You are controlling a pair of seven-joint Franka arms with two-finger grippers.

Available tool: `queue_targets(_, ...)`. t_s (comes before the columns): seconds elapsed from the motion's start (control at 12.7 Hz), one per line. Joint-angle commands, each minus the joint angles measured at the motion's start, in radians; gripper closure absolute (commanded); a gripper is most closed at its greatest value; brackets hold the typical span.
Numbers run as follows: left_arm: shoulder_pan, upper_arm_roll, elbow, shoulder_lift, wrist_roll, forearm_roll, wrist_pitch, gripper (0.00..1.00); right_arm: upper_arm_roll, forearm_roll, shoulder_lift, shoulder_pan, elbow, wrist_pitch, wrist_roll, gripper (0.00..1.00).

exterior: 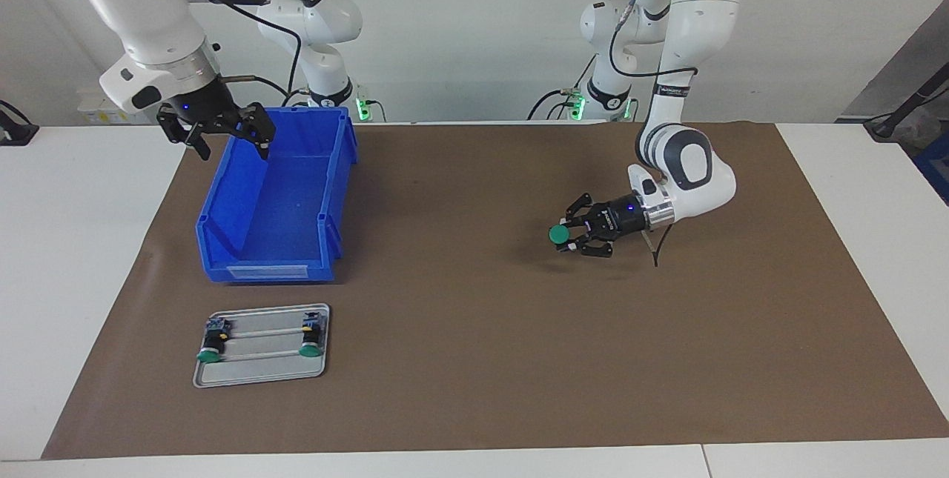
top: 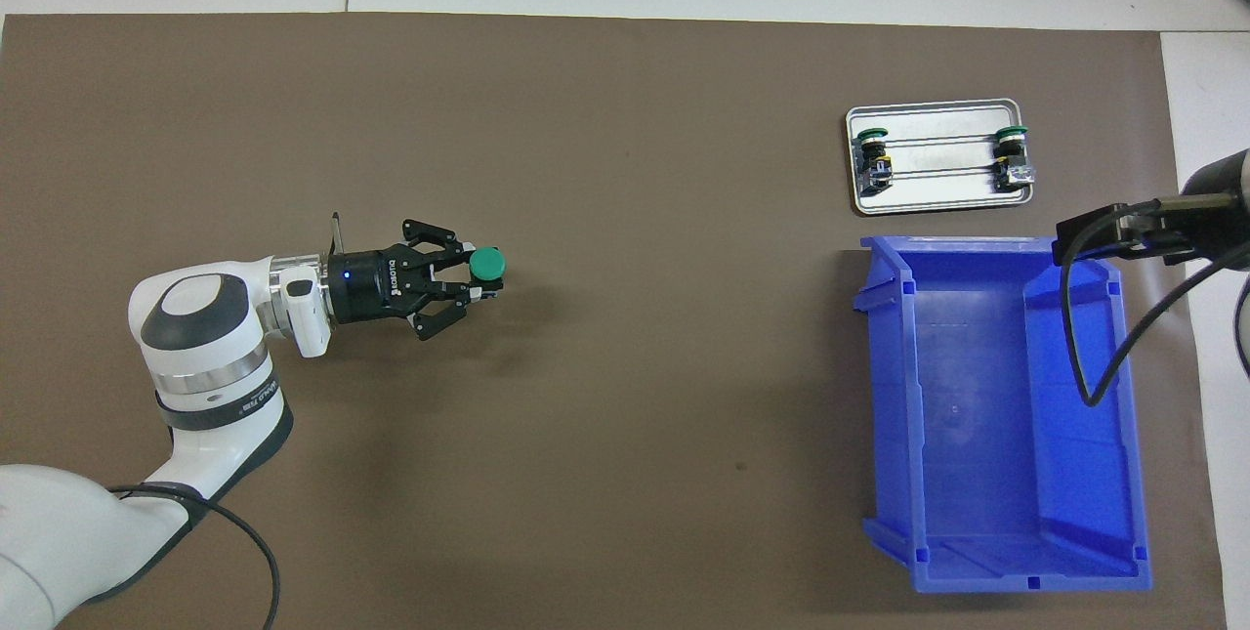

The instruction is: Place and press button with both arms

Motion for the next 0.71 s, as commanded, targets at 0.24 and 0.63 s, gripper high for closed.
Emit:
queue_targets(0.24,0.027,-0.005,0.003,0.068,0.113,-0.068,-0.104,0.79,0.004,0.001,-0.012,-0.011,-0.009,-0.015,-0.002,0.0)
queue_targets(0.63,0.007,-0.005,0.017,0.157,0.228,-0.107,-0.15,0.79,0.002,-0.002,-0.02,-0.011,-0.023,-0.015,-0.002,0.0)
